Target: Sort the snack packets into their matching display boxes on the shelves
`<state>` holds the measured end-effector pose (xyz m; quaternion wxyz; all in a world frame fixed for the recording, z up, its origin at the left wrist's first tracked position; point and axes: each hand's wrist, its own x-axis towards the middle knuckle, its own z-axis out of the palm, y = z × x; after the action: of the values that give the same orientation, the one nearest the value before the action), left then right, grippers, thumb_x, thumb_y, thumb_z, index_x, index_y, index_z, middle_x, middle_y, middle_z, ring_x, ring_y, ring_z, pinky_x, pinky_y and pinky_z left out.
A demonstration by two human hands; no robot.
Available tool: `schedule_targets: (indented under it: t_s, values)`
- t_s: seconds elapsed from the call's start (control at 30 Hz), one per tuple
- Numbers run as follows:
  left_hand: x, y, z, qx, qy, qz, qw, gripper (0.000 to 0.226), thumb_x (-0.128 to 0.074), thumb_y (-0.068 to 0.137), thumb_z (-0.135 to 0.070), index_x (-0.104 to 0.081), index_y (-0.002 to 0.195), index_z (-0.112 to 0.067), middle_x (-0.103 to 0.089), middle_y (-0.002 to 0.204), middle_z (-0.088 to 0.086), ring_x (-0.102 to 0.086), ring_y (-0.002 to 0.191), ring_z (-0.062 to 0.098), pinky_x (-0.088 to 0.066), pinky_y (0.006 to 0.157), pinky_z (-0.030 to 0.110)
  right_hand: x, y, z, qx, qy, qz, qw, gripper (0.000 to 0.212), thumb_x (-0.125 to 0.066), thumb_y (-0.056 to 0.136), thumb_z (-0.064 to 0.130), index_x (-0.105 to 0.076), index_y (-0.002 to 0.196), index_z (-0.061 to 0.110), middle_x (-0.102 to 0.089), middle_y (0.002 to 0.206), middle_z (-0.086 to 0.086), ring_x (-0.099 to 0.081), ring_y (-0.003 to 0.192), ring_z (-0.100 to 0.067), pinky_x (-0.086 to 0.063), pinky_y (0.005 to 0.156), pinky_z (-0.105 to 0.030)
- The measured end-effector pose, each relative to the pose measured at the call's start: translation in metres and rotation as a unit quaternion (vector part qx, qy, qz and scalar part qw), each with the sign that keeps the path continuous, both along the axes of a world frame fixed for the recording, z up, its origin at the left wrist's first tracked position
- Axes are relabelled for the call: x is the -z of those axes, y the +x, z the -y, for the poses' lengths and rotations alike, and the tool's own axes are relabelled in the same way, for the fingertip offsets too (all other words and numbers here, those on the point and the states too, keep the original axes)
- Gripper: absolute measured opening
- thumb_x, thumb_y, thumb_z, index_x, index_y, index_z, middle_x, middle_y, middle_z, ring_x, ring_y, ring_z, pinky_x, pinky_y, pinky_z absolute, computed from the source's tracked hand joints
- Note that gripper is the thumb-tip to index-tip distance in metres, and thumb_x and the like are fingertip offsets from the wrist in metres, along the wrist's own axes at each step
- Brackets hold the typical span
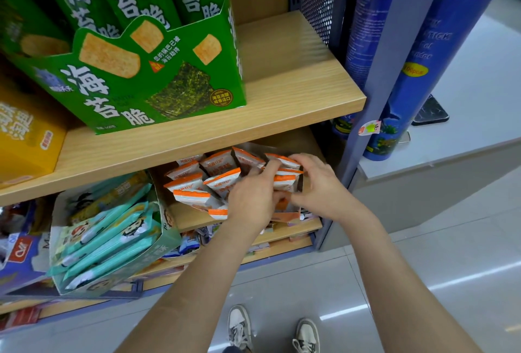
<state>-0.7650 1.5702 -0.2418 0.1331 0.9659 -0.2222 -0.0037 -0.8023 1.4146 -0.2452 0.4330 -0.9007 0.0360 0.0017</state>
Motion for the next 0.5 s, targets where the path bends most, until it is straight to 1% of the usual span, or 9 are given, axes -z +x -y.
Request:
schedule_targets:
  t_s: [0.07, 0.1, 0.17, 0.27, 0.3, 0.37, 0.43, 0.47, 0.5]
  values:
    - [-0.004, -0.002, 0.001, 0.02, -0.031, -0.026, 0.999, 0.061, -0.067, 0.085, -0.021, -0.035, 0.135, -0.035, -0.059, 0.123, 0.005, -0.061, 0.106, 0.027, -0.053, 0.084, 0.04, 0.001, 0.0, -0.001, -0.024, -0.074, 0.003, 0.997, 0.081, -0.078, 0.073, 0.028, -0.038, 0.143, 0.027, -0.044, 0.139, 0.004, -0.042, 0.115, -0.023, -0.038, 0.093, -0.029]
    - [-0.007, -0.004, 0.003, 0.035, -0.047, -0.037, 0.998, 0.064, -0.065, 0.086, -0.014, -0.035, 0.138, -0.035, -0.056, 0.126, 0.005, -0.059, 0.109, 0.026, -0.053, 0.086, 0.038, 0.003, 0.001, -0.004, -0.021, -0.107, 0.015, 0.994, 0.083, -0.078, 0.073, 0.03, -0.035, 0.144, 0.028, -0.045, 0.14, 0.004, -0.041, 0.111, -0.024, -0.04, 0.091, -0.034]
    - [-0.015, -0.01, 0.001, 0.052, -0.081, -0.053, 0.994, 0.071, -0.063, 0.086, -0.007, -0.032, 0.142, -0.037, -0.05, 0.137, 0.002, -0.057, 0.113, 0.023, -0.053, 0.087, 0.036, 0.004, 0.004, -0.009, -0.008, -0.145, 0.036, 0.989, 0.081, -0.077, 0.077, 0.029, -0.034, 0.146, 0.028, -0.047, 0.139, 0.002, -0.042, 0.109, -0.024, -0.042, 0.088, -0.037]
    - [-0.023, -0.018, -0.022, 0.027, -0.093, -0.034, 0.995, 0.076, -0.067, 0.086, -0.015, -0.025, 0.144, -0.041, -0.047, 0.141, -0.005, -0.057, 0.112, 0.018, -0.056, 0.084, 0.036, 0.002, 0.008, -0.008, -0.003, -0.164, 0.04, 0.986, 0.076, -0.078, 0.079, 0.028, -0.038, 0.144, 0.026, -0.049, 0.136, 0.001, -0.043, 0.114, -0.021, -0.042, 0.088, -0.034]
    - [-0.024, -0.02, -0.033, 0.017, -0.062, -0.017, 0.998, 0.074, -0.068, 0.086, -0.02, -0.026, 0.144, -0.04, -0.049, 0.138, -0.007, -0.055, 0.115, 0.017, -0.054, 0.086, 0.035, 0.001, 0.008, -0.008, -0.004, -0.17, 0.041, 0.985, 0.076, -0.079, 0.078, 0.029, -0.039, 0.143, 0.027, -0.05, 0.136, 0.001, -0.043, 0.116, -0.021, -0.042, 0.088, -0.034]
    - [-0.025, -0.023, -0.053, 0.007, 0.046, -0.008, 0.999, 0.068, -0.068, 0.086, -0.032, -0.031, 0.143, -0.037, -0.049, 0.14, -0.008, -0.046, 0.126, 0.017, -0.047, 0.092, 0.034, -0.001, 0.01, -0.009, 0.006, -0.173, 0.057, 0.983, 0.073, -0.079, 0.078, 0.03, -0.042, 0.141, 0.026, -0.051, 0.133, 0.0, -0.044, 0.116, -0.021, -0.043, 0.087, -0.034]
    - [-0.024, -0.024, -0.062, 0.006, 0.125, -0.049, 0.991, 0.07, -0.069, 0.084, -0.039, -0.031, 0.143, -0.034, -0.047, 0.143, -0.006, -0.041, 0.13, 0.019, -0.045, 0.095, 0.035, -0.002, 0.011, -0.014, 0.032, -0.176, 0.084, 0.98, 0.071, -0.08, 0.077, 0.028, -0.045, 0.138, 0.022, -0.054, 0.128, -0.002, -0.045, 0.113, -0.023, -0.045, 0.084, -0.036]
    - [-0.023, -0.025, -0.063, 0.01, 0.151, -0.063, 0.987, 0.072, -0.07, 0.084, -0.037, -0.03, 0.144, -0.033, -0.05, 0.14, -0.004, -0.043, 0.129, 0.021, -0.046, 0.092, 0.037, -0.001, 0.012, -0.017, 0.044, -0.185, 0.091, 0.977, 0.07, -0.08, 0.077, 0.026, -0.046, 0.138, 0.021, -0.055, 0.127, -0.003, -0.045, 0.112, -0.025, -0.045, 0.084, -0.037]
    - [-0.022, -0.025, -0.062, 0.014, 0.175, -0.061, 0.983, 0.072, -0.069, 0.084, -0.029, -0.03, 0.144, -0.032, -0.055, 0.134, -0.001, -0.048, 0.124, 0.023, -0.048, 0.085, 0.037, 0.002, 0.012, -0.019, 0.055, -0.196, 0.092, 0.975, 0.069, -0.08, 0.078, 0.024, -0.046, 0.138, 0.02, -0.055, 0.126, -0.004, -0.045, 0.111, -0.026, -0.045, 0.084, -0.038]
